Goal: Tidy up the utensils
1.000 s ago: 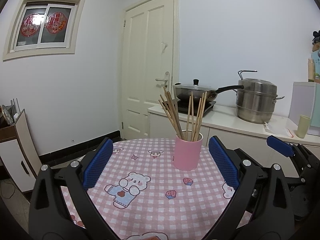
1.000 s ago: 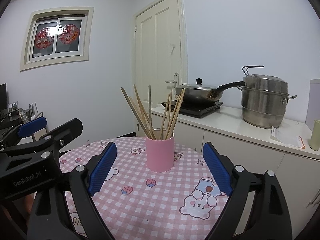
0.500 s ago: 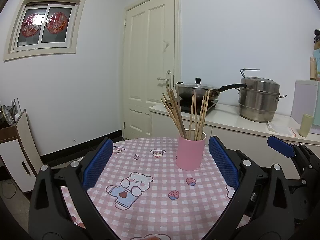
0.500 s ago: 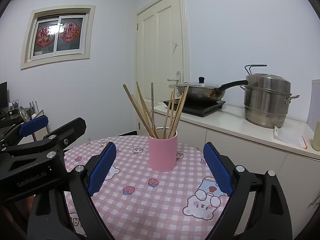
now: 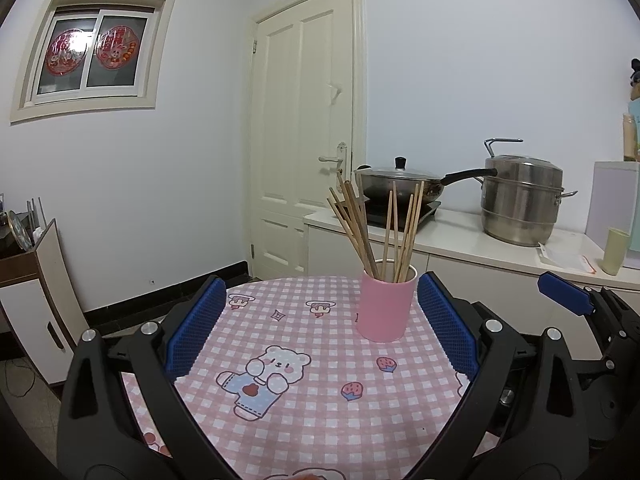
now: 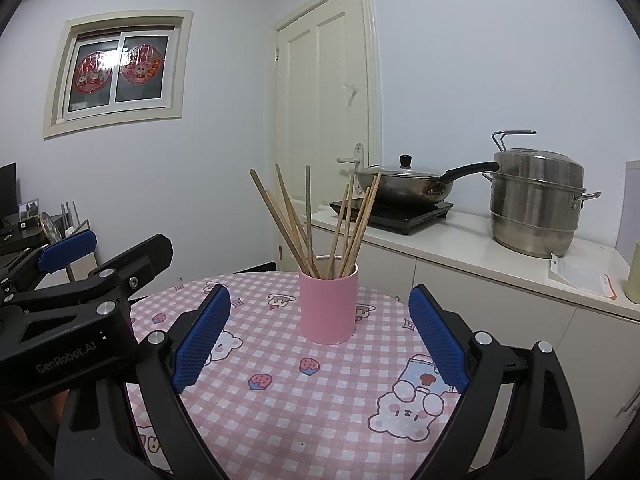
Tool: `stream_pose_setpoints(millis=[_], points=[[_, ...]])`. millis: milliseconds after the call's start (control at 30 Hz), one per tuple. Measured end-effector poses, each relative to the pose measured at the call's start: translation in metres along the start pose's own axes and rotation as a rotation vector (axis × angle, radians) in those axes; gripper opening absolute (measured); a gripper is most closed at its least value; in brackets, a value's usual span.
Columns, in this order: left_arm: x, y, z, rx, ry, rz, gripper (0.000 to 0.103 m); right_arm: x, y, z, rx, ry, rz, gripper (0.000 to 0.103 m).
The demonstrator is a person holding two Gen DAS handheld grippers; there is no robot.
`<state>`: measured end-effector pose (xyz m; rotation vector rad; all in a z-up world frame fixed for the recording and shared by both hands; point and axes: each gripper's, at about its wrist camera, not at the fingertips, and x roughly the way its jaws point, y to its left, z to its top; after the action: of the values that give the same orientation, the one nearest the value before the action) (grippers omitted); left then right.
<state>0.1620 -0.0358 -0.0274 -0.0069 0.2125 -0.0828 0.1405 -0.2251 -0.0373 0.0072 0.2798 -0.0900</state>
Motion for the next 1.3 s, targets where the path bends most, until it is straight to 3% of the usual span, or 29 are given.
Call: stream_pose_setpoints(millis=[1300], points=[[-0.0024, 0.0008, -0.0009, 0.020, -0.017, 0.028, 0.095, 0.0016, 0.0062, -0.0014, -0.009, 0.006, 0.004, 0.088]])
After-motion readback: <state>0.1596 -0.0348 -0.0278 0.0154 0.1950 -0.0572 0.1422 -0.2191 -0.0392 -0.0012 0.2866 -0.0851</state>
